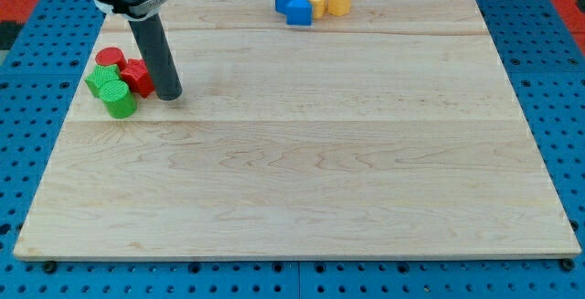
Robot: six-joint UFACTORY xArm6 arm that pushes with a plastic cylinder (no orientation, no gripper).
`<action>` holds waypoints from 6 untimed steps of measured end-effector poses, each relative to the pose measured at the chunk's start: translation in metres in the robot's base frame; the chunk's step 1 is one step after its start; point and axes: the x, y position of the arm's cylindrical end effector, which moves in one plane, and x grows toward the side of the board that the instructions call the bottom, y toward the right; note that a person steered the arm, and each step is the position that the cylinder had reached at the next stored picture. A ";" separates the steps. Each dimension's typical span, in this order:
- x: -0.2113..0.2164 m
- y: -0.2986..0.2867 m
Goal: Move your hand at the bottom right side of the green circle
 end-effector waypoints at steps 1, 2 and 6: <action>0.000 0.000; 0.000 0.000; 0.047 -0.006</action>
